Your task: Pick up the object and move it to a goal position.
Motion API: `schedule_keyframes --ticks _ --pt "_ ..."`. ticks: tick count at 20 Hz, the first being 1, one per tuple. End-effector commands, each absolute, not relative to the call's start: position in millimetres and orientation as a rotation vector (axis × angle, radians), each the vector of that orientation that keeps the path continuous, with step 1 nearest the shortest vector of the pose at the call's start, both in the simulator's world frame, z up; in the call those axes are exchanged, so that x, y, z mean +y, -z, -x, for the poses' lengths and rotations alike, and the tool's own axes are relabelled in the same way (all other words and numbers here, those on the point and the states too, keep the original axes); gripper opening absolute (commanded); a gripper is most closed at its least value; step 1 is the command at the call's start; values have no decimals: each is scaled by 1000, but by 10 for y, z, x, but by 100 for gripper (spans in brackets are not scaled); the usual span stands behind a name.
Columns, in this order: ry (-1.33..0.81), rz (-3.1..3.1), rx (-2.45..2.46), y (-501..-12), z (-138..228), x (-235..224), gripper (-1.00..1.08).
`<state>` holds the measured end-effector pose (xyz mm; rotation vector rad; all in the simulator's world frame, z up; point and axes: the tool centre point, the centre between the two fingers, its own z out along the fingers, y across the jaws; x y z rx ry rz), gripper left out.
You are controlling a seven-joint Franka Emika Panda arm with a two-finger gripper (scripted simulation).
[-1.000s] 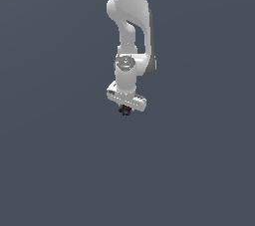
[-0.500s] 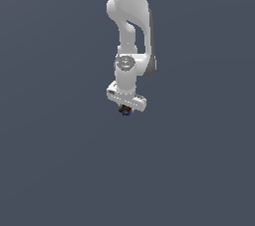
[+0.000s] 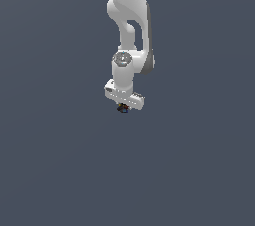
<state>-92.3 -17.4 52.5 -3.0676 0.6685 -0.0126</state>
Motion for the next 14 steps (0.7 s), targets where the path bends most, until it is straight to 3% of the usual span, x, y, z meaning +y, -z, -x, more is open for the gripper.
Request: schedule_keyframes --ticks 1,14 --pt "15 3067 669 -651 921 -246 -100" --pt "8 3067 669 -1756 949 -901 -100"
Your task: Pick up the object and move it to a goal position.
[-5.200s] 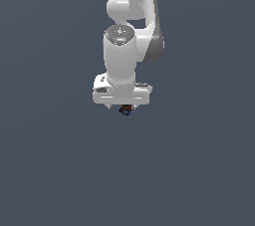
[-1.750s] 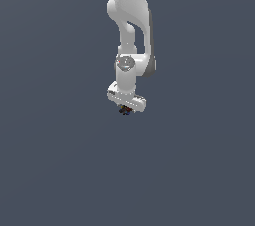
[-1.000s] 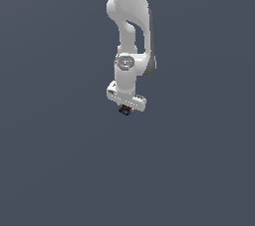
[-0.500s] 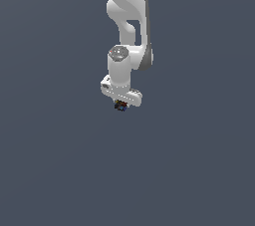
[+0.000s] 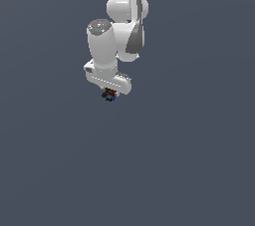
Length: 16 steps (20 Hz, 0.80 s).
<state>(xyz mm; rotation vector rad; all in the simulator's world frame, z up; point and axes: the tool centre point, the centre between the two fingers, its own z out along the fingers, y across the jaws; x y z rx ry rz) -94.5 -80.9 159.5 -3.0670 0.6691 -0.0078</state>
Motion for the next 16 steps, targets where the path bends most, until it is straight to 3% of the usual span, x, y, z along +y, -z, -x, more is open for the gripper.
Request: schedule_keyframes --ticks 1,16 --pt "8 3067 669 -1858 951 -961 -100" --pt "2 3069 667 -3123 925 -1711 -100"
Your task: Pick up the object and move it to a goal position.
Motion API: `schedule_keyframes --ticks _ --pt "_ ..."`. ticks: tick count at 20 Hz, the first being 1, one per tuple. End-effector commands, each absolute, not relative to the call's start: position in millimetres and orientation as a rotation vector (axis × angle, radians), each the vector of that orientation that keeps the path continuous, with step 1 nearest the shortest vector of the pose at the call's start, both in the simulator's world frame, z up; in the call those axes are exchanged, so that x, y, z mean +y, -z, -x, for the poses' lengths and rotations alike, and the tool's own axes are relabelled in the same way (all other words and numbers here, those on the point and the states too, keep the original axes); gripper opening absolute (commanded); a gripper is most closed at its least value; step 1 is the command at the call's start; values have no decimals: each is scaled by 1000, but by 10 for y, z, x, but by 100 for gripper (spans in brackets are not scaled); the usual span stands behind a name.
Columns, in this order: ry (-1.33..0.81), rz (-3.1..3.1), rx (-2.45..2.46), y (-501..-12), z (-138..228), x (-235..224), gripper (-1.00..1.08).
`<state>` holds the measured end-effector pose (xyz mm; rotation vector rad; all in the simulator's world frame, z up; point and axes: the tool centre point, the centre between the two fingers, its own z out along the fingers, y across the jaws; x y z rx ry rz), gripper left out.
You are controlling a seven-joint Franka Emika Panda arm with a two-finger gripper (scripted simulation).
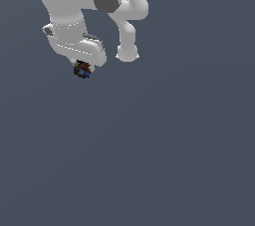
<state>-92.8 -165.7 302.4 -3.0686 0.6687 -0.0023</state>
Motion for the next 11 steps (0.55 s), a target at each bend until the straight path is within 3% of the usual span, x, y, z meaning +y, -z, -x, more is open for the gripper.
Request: schedule_keyframes --ticks 1,11 --pt "1 3069 667 -3171 920 -1739 -100" --pt "0 3070 666 -3398 892 -1879 -100"
